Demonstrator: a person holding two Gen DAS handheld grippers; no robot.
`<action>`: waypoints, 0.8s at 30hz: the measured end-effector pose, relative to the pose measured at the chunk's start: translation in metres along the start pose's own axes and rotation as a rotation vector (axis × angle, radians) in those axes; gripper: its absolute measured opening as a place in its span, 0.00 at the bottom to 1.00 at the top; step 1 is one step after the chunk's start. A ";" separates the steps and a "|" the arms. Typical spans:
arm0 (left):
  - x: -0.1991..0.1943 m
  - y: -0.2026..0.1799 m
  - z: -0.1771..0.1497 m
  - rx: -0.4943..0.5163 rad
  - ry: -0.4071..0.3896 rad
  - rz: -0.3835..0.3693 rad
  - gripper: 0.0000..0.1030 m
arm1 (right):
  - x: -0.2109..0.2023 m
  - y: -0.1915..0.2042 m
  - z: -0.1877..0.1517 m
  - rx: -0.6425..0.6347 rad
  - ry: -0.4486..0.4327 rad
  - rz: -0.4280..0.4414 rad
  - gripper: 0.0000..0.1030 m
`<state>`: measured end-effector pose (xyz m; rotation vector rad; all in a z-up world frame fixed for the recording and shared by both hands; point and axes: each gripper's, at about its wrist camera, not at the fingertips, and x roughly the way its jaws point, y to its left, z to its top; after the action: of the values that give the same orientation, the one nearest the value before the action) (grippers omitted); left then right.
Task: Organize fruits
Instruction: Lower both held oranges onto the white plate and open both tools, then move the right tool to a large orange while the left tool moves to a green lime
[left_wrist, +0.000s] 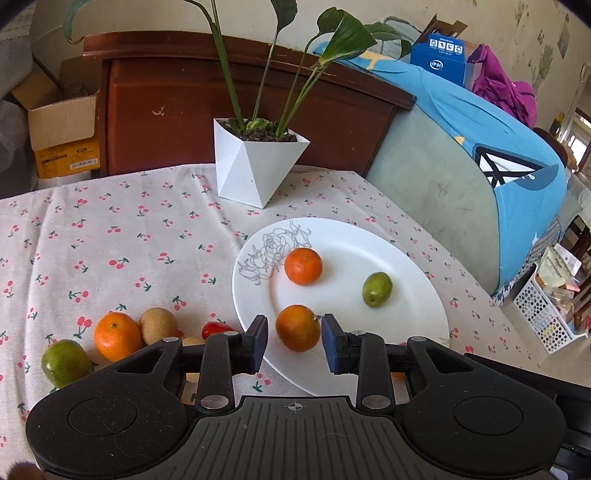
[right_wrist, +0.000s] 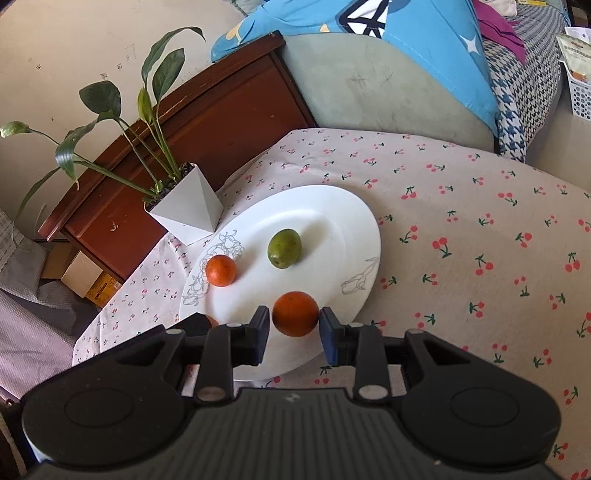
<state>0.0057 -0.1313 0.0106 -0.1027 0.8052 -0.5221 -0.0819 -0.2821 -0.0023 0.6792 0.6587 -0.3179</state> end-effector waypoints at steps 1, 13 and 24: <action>-0.001 0.000 0.000 0.002 -0.003 -0.001 0.30 | 0.000 0.000 0.000 0.000 -0.001 0.002 0.30; -0.018 0.000 0.004 0.023 -0.034 0.067 0.56 | -0.005 0.007 -0.001 -0.023 -0.005 0.013 0.31; -0.033 0.011 0.001 0.005 -0.008 0.137 0.65 | -0.007 0.014 -0.004 -0.061 0.024 0.040 0.31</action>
<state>-0.0082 -0.1054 0.0298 -0.0444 0.7972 -0.3946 -0.0823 -0.2684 0.0066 0.6381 0.6741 -0.2522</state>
